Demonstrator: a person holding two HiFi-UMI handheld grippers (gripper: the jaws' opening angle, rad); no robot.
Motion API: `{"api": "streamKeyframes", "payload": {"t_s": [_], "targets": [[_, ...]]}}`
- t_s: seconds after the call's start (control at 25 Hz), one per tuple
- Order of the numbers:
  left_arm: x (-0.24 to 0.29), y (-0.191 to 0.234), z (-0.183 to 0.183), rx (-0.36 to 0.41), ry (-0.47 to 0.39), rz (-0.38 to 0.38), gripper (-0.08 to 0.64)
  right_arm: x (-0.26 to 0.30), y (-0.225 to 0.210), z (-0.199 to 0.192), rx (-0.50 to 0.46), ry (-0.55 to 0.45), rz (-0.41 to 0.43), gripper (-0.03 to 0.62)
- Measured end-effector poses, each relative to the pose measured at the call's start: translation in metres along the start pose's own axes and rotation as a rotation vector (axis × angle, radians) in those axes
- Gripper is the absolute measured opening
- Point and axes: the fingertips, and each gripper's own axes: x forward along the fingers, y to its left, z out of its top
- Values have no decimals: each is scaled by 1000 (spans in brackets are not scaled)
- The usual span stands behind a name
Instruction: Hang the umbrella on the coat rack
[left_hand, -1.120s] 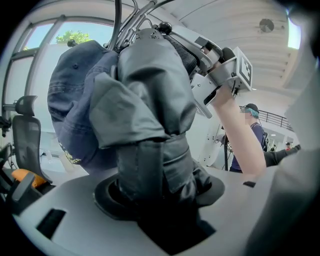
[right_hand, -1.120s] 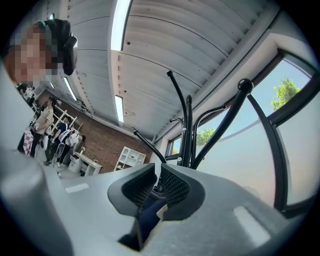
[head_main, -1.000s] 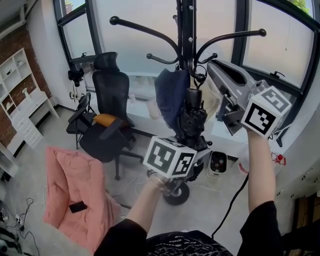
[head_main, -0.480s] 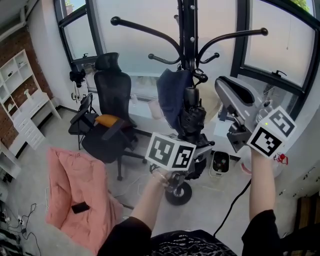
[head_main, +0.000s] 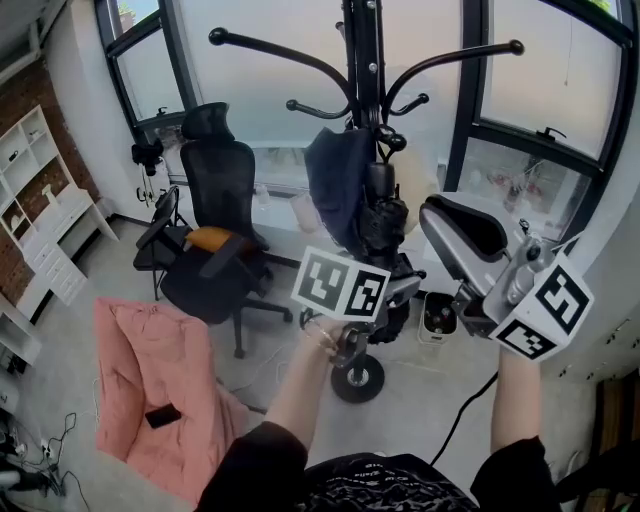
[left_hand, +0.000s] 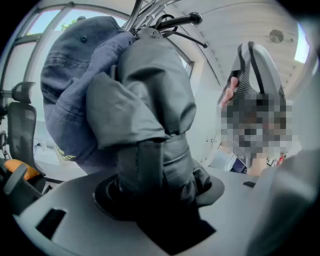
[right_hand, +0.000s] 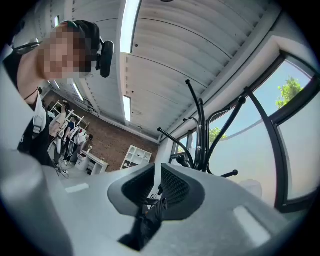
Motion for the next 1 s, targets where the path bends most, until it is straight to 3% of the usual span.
{"api": "streamKeyframes", "payload": {"t_s": [0.28,0.52,0.72,0.84,1.0], "targets": [[0,10,-6,1,16,27,272,-19,27,-7,-27,32,34,39],[1,15,-12,-21,3,28,272,-34,35,-17,20,32,32,40],[5,15,-15,-40,-5,6,272,-53,24,-26,148,-23,10,38],[5,20,-21,-17,14,29,272,-64,17,-38,210,-41,-13,38],[6,18,-26,6,10,2,272,-78,7,-63,298,-30,-48,38]]}}
